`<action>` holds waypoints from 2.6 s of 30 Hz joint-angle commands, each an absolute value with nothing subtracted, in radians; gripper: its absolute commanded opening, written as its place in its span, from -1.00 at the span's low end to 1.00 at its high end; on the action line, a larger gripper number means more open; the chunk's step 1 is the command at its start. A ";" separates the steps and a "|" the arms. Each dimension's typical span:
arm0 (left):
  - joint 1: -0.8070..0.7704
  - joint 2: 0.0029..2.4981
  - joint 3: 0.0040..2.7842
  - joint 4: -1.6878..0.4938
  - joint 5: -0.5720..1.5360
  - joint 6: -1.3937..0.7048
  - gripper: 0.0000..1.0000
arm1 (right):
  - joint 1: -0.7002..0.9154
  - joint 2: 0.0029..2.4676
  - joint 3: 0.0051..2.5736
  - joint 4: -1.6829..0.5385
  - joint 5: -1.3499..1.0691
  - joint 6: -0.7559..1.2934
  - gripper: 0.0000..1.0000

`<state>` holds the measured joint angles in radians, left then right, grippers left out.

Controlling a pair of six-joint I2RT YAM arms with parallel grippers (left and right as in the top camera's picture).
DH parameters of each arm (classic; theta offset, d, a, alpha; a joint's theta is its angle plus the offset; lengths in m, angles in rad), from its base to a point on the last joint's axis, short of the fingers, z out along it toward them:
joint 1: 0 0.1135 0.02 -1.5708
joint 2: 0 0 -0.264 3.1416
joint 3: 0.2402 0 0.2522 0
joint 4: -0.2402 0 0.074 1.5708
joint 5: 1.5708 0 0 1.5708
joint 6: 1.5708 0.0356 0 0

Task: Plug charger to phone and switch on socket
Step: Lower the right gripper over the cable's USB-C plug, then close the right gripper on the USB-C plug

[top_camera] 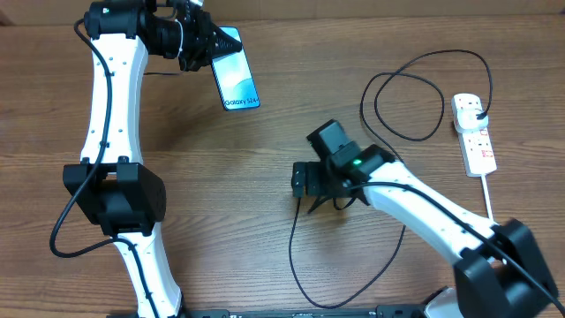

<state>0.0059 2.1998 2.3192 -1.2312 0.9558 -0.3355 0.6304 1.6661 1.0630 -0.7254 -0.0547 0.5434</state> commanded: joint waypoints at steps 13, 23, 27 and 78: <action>-0.001 2.204 2.329 -1.226 0.946 -0.313 -0.91 | 0.685 1.792 1.092 -0.695 0.031 0.580 0.83; -0.001 2.204 2.329 -1.210 0.939 -0.314 -0.91 | 0.685 1.794 1.122 -0.659 0.087 0.657 0.69; -0.001 2.204 2.329 -1.200 0.940 -0.314 -0.92 | 0.685 1.797 1.136 -0.668 0.096 0.682 0.66; -0.001 2.204 2.329 -1.204 0.939 -0.283 -0.91 | 0.685 1.965 1.305 -0.876 0.157 0.785 0.34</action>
<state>0.0059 2.2051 2.3192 -1.2076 0.9184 -0.3088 0.6830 1.9537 1.2774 -0.8742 0.1535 0.7826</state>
